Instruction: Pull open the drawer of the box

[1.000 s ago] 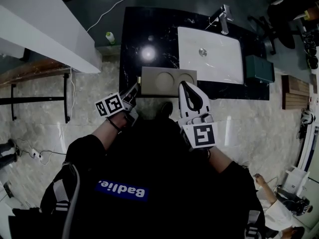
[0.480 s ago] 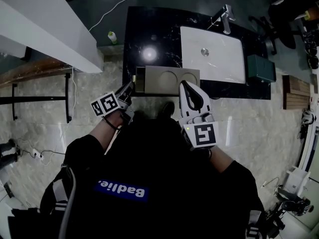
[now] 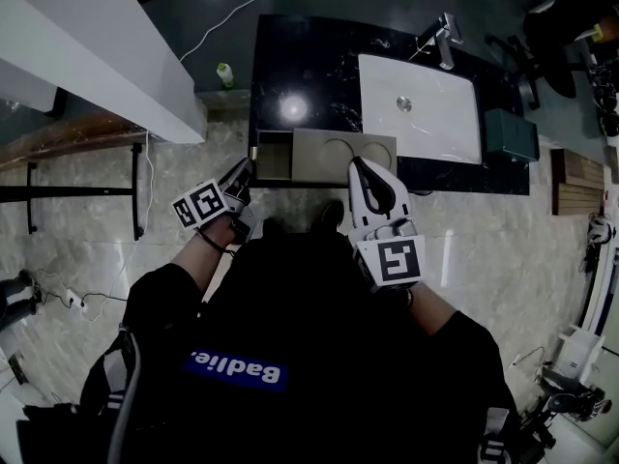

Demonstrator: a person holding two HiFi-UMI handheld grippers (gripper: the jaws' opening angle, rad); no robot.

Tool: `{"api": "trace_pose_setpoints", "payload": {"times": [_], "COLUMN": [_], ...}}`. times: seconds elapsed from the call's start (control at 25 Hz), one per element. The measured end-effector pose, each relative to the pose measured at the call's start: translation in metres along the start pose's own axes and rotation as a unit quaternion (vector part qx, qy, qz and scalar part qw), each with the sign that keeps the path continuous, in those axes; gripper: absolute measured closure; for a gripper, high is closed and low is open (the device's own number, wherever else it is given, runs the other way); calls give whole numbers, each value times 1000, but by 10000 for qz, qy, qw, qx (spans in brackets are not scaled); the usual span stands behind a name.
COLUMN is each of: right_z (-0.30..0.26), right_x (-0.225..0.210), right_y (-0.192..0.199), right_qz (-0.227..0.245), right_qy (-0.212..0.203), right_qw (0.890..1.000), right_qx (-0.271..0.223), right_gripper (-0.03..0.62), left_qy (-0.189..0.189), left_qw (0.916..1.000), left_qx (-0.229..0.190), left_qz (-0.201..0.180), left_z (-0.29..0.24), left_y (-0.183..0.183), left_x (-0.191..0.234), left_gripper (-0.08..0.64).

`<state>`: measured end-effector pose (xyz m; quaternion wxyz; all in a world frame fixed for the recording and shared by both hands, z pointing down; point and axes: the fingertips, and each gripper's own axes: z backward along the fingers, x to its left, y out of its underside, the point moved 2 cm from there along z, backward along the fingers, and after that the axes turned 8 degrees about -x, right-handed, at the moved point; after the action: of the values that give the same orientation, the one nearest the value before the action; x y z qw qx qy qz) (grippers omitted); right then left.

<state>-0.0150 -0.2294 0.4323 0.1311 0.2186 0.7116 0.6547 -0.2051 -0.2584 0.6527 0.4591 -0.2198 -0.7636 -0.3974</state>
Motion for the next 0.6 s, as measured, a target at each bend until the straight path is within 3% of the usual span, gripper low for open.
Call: {"api": "trace_pose_setpoints", "payload": {"times": [0.44,0.6], "right_z": [7,12], "right_x": [13,17], "right_y": [6,11], "right_qz": [-165,-84], "right_qy": [172,214], "right_qw": [9995,9994], "right_qx": [187,252], "right_gripper": [592,592], "left_qy": [-42,-16], "left_qw": [10000,9999], "left_qx": [-43,-127], "left_qz": [-71,76], "left_z": [12,12], "left_y": [-10,-10], "left_x": [9,10], "left_gripper": [532,531]}}
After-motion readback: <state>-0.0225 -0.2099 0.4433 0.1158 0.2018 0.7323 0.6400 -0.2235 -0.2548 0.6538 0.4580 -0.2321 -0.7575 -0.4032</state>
